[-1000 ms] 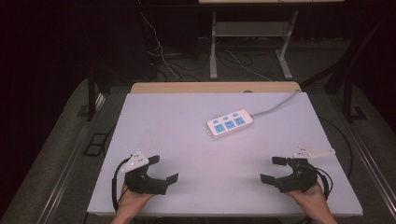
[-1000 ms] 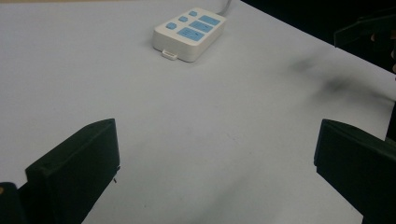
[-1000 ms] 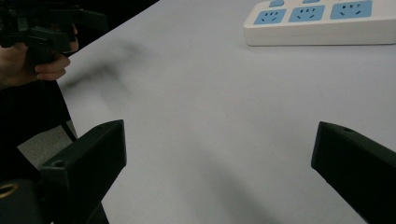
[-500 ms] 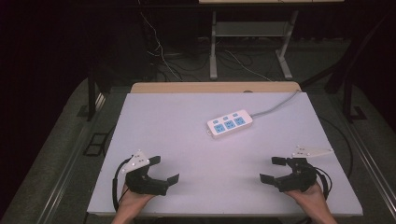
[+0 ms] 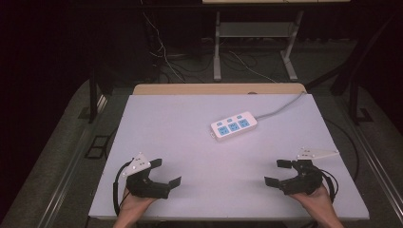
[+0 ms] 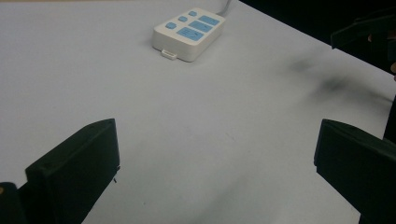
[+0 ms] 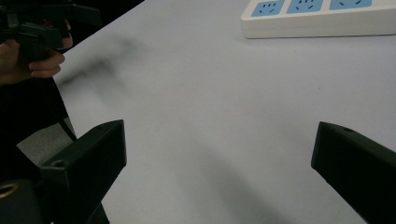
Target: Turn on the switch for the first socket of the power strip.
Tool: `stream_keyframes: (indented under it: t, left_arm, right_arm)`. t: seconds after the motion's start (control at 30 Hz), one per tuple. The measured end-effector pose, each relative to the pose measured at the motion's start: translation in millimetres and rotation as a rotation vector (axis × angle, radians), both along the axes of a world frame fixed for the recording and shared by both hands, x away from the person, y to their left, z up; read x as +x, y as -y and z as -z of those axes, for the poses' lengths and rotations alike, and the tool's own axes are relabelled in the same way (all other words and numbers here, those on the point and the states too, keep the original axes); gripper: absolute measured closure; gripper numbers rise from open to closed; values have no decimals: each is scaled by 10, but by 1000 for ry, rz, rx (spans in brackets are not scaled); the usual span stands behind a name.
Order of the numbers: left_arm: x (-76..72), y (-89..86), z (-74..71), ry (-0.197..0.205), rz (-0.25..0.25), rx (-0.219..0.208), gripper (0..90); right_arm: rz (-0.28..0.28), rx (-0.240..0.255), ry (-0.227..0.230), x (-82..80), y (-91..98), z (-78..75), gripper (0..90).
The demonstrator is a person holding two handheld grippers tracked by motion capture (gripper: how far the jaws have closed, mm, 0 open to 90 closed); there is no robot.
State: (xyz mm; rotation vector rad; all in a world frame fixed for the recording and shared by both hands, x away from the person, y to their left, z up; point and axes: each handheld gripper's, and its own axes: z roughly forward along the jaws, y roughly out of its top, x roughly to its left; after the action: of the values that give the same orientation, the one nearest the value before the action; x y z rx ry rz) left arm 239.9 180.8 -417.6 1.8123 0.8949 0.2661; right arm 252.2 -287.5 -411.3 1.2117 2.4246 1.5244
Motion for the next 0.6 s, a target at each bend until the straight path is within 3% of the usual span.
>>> stream_keyframes:
  t: [0.6]
  left_arm:
    - [0,9,11,-1,1,-4,0]
  right_arm:
    - [-13,-18,-29,114,-37,-64,27]
